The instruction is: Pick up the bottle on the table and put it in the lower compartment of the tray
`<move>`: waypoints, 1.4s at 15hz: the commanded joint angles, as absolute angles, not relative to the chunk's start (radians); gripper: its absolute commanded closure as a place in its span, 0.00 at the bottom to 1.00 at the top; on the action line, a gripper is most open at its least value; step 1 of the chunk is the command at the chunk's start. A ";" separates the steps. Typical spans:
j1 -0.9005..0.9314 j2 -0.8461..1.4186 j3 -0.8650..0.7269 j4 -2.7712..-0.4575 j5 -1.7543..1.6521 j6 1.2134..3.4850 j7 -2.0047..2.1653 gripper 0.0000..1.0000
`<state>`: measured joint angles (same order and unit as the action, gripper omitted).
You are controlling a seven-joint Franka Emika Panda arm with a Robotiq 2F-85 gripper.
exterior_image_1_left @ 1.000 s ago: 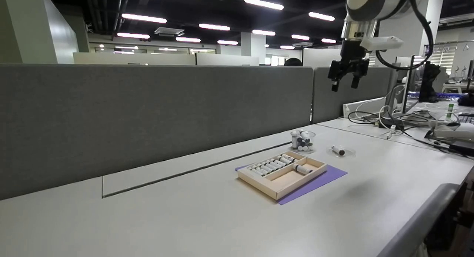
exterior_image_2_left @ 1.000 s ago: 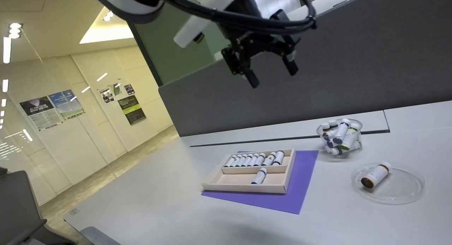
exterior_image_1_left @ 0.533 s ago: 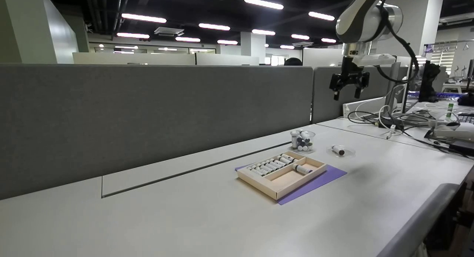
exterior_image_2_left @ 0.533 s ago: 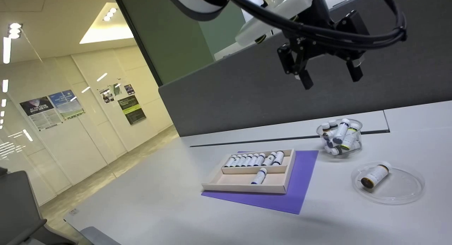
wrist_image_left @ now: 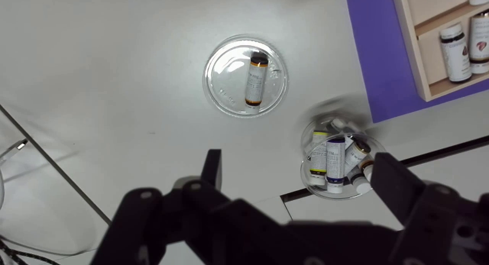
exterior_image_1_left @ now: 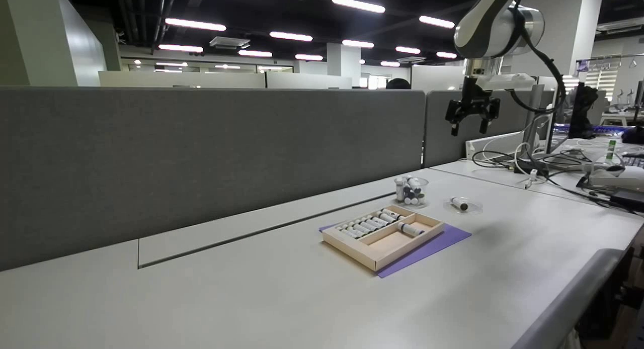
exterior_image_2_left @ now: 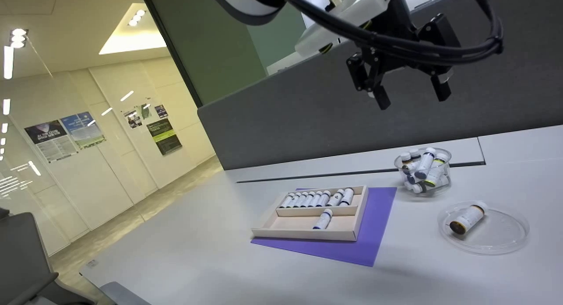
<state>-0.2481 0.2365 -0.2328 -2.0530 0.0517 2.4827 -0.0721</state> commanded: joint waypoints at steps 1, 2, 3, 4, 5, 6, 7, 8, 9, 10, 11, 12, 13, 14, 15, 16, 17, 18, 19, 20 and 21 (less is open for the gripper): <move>-0.279 0.366 -0.235 -1.894 0.128 2.475 0.012 0.00; -0.289 0.406 -0.237 -1.852 0.144 2.482 0.027 0.00; -0.299 0.447 -0.237 -1.810 0.154 2.475 0.039 0.00; -0.307 0.485 -0.238 -1.774 0.157 2.479 0.056 0.00; -0.312 0.525 -0.240 -1.739 0.157 2.480 0.075 0.00; -0.318 0.560 -0.239 -1.706 0.157 2.471 0.090 0.00; -0.320 0.595 -0.239 -1.680 0.154 2.463 0.108 0.00; -0.321 0.626 -0.239 -1.657 0.153 2.459 0.125 0.00; -0.319 0.653 -0.240 -1.642 0.147 2.447 0.140 0.00; -0.319 0.675 -0.239 -1.629 0.149 2.443 0.151 0.00; -0.319 0.697 -0.239 -1.621 0.147 2.441 0.158 0.00; -0.319 0.718 -0.239 -1.609 0.147 2.436 0.166 0.00; -0.318 0.739 -0.241 -1.597 0.146 2.418 0.175 0.00; -0.320 0.754 -0.240 -1.589 0.146 2.401 0.179 0.00; -0.320 0.768 -0.240 -1.580 0.145 2.387 0.184 0.00; -0.322 0.782 -0.239 -1.567 0.147 2.363 0.187 0.00; -0.322 0.795 -0.239 -1.557 0.146 2.343 0.190 0.00; -0.324 0.809 -0.239 -1.543 0.145 2.311 0.193 0.00; -0.324 0.821 -0.239 -1.533 0.144 2.285 0.197 0.00; -0.324 0.833 -0.240 -1.524 0.143 2.265 0.200 0.00; -0.322 0.846 -0.243 -1.514 0.140 2.247 0.205 0.00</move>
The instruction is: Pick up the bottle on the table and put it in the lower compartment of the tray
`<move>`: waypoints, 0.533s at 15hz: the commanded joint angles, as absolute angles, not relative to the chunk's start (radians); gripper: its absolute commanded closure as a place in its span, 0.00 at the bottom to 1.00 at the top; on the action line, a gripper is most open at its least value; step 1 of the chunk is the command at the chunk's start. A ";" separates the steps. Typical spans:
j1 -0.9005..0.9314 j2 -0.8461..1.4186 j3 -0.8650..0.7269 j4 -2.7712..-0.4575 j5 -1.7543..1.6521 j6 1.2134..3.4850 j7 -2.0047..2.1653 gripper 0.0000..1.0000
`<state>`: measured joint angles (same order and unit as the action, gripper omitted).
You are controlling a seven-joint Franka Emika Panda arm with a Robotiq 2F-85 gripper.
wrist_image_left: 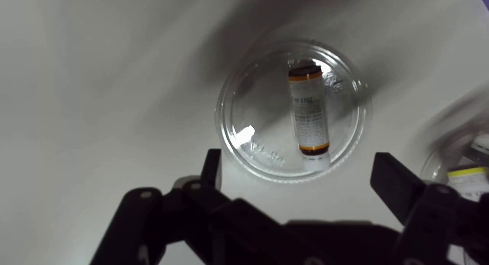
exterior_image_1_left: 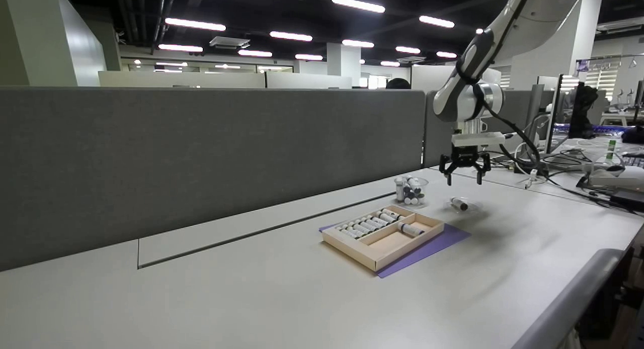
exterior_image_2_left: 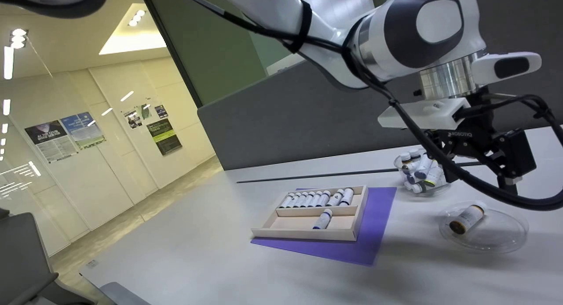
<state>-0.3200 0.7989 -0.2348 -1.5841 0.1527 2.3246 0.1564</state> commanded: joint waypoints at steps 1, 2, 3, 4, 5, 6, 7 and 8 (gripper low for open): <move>-0.322 0.857 -0.244 -1.504 0.138 2.233 0.207 0.00; -0.324 0.868 -0.244 -1.497 0.140 2.227 0.207 0.00; -0.326 0.878 -0.243 -1.489 0.142 2.227 0.207 0.00; -0.327 0.887 -0.244 -1.481 0.141 2.219 0.205 0.00; -0.327 0.896 -0.245 -1.472 0.140 2.213 0.205 0.00; -0.328 0.904 -0.246 -1.464 0.140 2.206 0.205 0.00; -0.329 0.912 -0.248 -1.456 0.139 2.199 0.206 0.00; -0.331 0.918 -0.248 -1.448 0.139 2.189 0.203 0.00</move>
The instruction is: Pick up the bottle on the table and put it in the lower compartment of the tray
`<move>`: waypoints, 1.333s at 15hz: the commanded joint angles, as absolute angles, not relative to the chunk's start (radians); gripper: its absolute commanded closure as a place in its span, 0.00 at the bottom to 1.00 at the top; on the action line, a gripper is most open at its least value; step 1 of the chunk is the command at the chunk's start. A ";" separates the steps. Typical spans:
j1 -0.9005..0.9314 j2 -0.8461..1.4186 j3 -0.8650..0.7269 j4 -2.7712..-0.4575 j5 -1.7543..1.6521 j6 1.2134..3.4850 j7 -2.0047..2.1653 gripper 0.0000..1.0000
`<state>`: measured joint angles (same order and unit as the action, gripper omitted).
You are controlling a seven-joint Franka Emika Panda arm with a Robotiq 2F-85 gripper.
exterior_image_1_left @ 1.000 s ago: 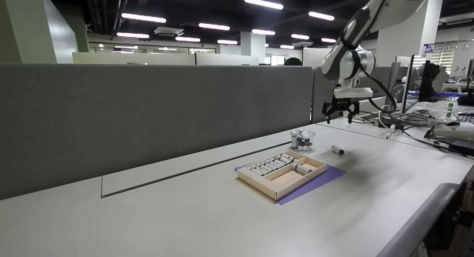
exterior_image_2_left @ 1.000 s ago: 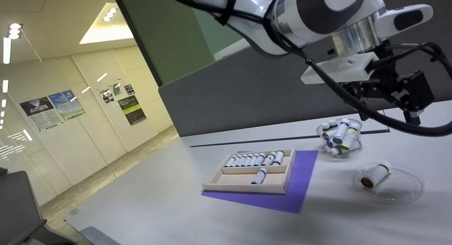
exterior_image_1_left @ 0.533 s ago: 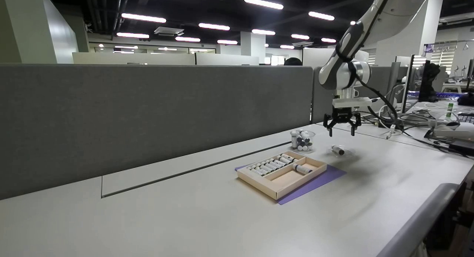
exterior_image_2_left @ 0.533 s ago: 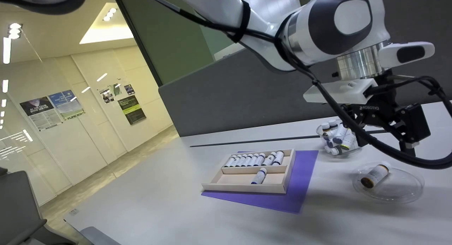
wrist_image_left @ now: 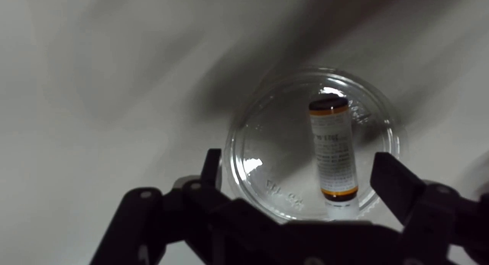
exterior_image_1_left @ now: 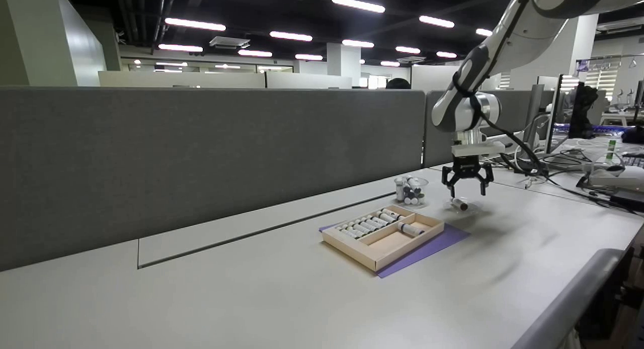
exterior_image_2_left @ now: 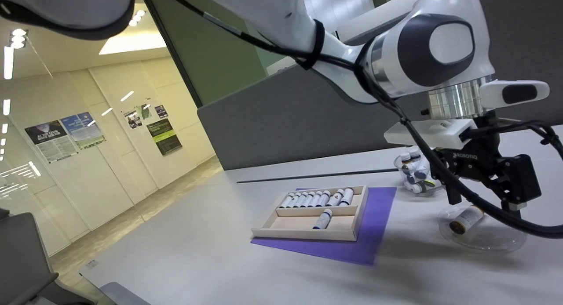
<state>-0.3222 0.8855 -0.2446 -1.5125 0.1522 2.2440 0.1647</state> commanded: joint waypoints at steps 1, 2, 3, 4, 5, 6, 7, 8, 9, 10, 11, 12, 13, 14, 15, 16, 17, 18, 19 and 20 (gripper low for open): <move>-0.332 0.926 -0.248 -1.441 0.138 2.182 0.202 0.00; -0.332 0.932 -0.249 -1.435 0.136 2.175 0.202 0.00; -0.335 0.936 -0.247 -1.431 0.137 2.172 0.195 0.25; -0.334 0.941 -0.247 -1.426 0.136 2.170 0.196 0.27; -0.335 0.944 -0.247 -1.423 0.137 2.168 0.197 0.33; -0.336 0.946 -0.246 -1.419 0.139 2.164 0.197 0.41; -0.336 0.949 -0.246 -1.416 0.139 2.162 0.198 0.51; -0.337 0.951 -0.246 -1.411 0.139 2.160 0.198 0.58; -0.338 0.954 -0.246 -1.408 0.139 2.159 0.198 0.66; -0.338 0.956 -0.246 -1.406 0.139 2.157 0.197 0.73; -0.338 0.957 -0.246 -1.403 0.139 2.156 0.197 0.80; -0.339 0.957 -0.246 -1.403 0.139 2.155 0.197 0.88; -0.339 0.958 -0.246 -1.401 0.140 2.153 0.197 0.95; -0.340 0.958 -0.246 -1.399 0.140 2.150 0.198 1.00; -0.341 0.959 -0.245 -1.397 0.141 2.146 0.198 0.96; -0.343 0.959 -0.245 -1.393 0.142 2.138 0.198 0.95; -0.345 0.958 -0.244 -1.389 0.143 2.128 0.198 0.95; -0.347 0.954 -0.240 -1.383 0.146 2.106 0.196 0.95; -0.350 0.946 -0.236 -1.372 0.150 2.066 0.194 0.95; -0.345 0.930 -0.237 -1.359 0.146 2.027 0.196 0.95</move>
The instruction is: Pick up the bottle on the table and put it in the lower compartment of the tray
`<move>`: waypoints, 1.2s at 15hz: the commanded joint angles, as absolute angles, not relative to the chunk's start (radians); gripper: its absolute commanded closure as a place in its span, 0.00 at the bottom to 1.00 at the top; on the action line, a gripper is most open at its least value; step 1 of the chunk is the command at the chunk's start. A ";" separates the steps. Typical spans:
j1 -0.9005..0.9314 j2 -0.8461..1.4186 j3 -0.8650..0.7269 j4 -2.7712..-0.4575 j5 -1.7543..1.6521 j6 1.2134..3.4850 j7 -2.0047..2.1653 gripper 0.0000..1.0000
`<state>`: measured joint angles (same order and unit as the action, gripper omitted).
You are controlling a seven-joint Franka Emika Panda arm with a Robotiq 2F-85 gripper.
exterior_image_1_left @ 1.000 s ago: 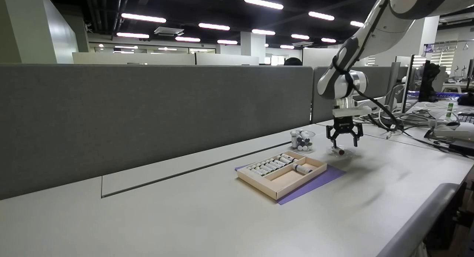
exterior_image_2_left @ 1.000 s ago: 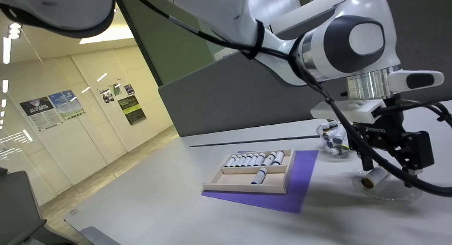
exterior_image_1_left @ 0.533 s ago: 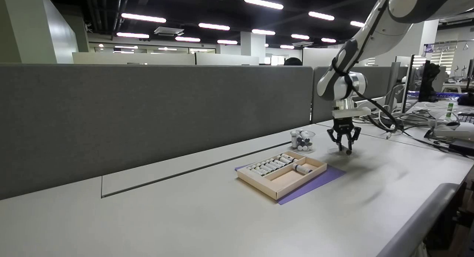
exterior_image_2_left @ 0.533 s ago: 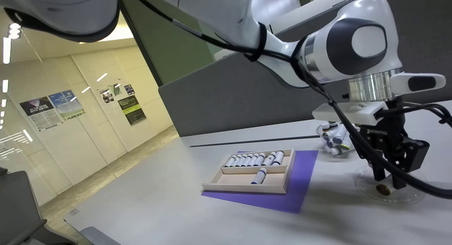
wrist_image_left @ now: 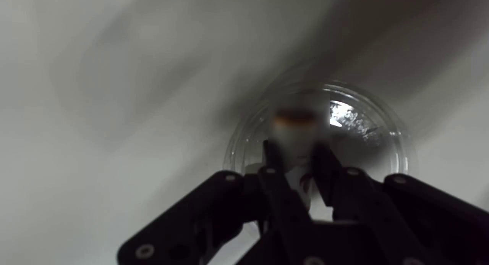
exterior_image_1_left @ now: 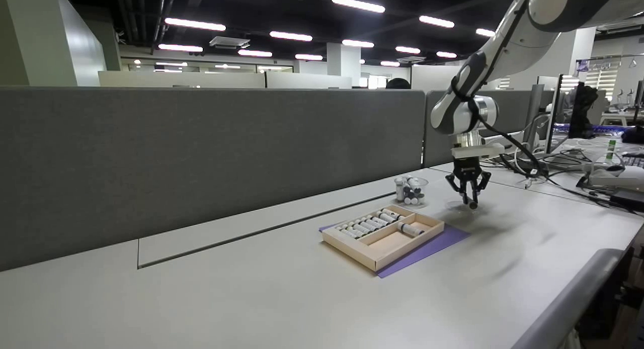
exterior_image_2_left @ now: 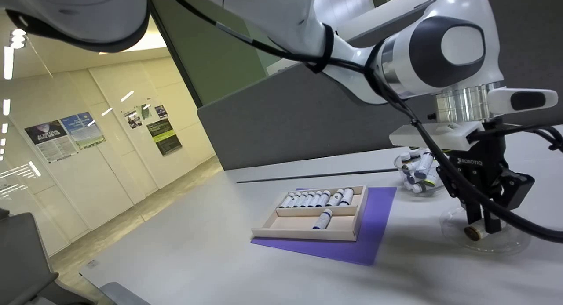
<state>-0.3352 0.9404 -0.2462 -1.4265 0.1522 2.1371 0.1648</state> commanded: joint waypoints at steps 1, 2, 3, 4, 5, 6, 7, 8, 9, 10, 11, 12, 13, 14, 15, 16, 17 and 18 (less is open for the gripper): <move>-0.344 0.912 -0.234 -1.344 0.144 1.982 0.188 0.95; -0.340 0.889 -0.231 -1.334 0.141 1.947 0.179 0.95; -0.338 0.876 -0.226 -1.317 0.140 1.916 0.169 0.95; -0.334 0.857 -0.218 -1.310 0.140 1.899 0.157 0.95; -0.329 0.842 -0.212 -1.304 0.140 1.895 0.147 0.95; -0.318 0.826 -0.205 -1.307 0.136 1.906 0.140 0.95; -0.307 0.811 -0.199 -1.315 0.131 1.923 0.134 0.95; -0.293 0.798 -0.188 -1.328 0.127 1.936 0.124 0.95; -0.281 0.787 -0.178 -1.339 0.124 1.946 0.116 0.95; -0.259 0.778 -0.168 -1.356 0.115 1.966 0.112 0.95; -0.238 0.769 -0.157 -1.374 0.107 1.985 0.106 0.95; -0.214 0.763 -0.149 -1.397 0.097 2.012 0.103 0.95; -0.190 0.759 -0.139 -1.419 0.086 2.029 0.100 0.95; -0.165 0.754 -0.131 -1.444 0.072 2.051 0.101 0.95; -0.140 0.751 -0.121 -1.465 0.063 2.058 0.102 0.95; -0.120 0.748 -0.112 -1.484 0.058 2.068 0.105 0.95; -0.101 0.745 -0.103 -1.502 0.052 2.073 0.104 0.95; -0.081 0.736 -0.095 -1.526 0.047 2.084 0.102 0.95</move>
<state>-0.1190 0.7997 -0.1149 -1.4246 0.0736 2.0542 0.1027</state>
